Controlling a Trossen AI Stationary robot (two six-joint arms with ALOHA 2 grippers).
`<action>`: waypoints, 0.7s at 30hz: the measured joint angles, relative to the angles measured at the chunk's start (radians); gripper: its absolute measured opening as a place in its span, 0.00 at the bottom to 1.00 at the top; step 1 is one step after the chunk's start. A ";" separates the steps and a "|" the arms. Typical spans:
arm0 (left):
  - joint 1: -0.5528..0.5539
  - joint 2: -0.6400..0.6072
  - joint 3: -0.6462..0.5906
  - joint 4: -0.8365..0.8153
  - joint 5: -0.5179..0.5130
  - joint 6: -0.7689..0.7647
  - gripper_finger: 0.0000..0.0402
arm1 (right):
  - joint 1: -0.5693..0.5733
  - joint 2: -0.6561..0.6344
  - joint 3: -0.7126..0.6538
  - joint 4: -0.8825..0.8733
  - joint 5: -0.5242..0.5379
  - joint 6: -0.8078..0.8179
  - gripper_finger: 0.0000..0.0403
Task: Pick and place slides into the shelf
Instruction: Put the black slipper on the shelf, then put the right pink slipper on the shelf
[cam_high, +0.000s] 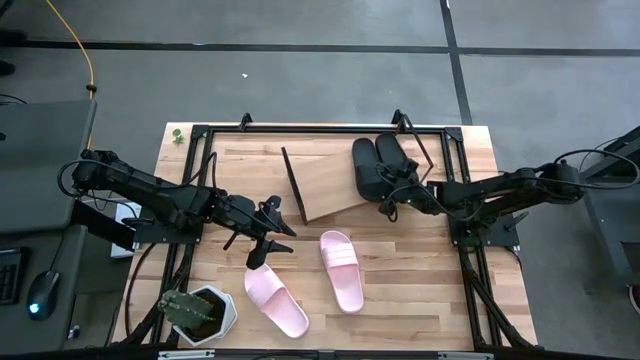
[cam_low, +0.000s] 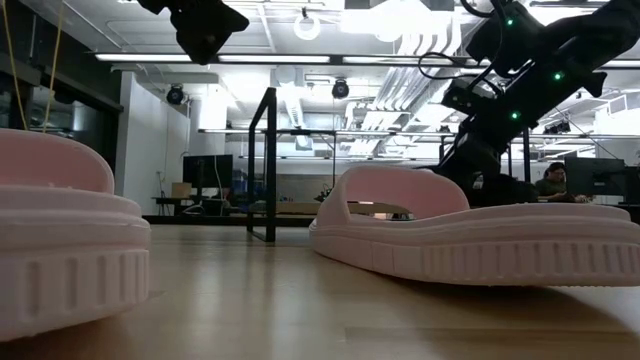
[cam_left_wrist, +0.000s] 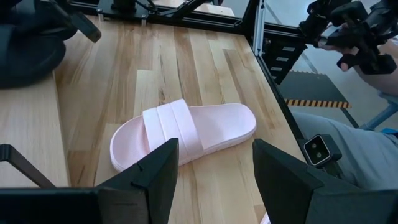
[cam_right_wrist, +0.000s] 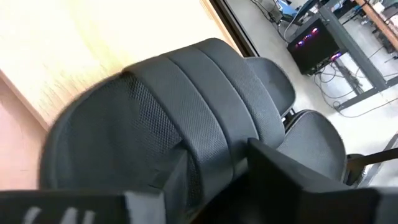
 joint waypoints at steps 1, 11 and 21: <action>0.000 0.000 0.000 0.000 0.000 0.000 0.47 | 0.000 0.000 0.000 0.000 -0.002 0.007 0.40; 0.000 0.000 0.000 0.000 0.000 0.000 0.47 | 0.002 0.000 0.029 -0.112 -0.033 0.097 0.53; 0.000 0.000 0.000 0.000 0.000 0.000 0.47 | 0.074 0.000 0.199 -0.328 -0.082 0.186 0.55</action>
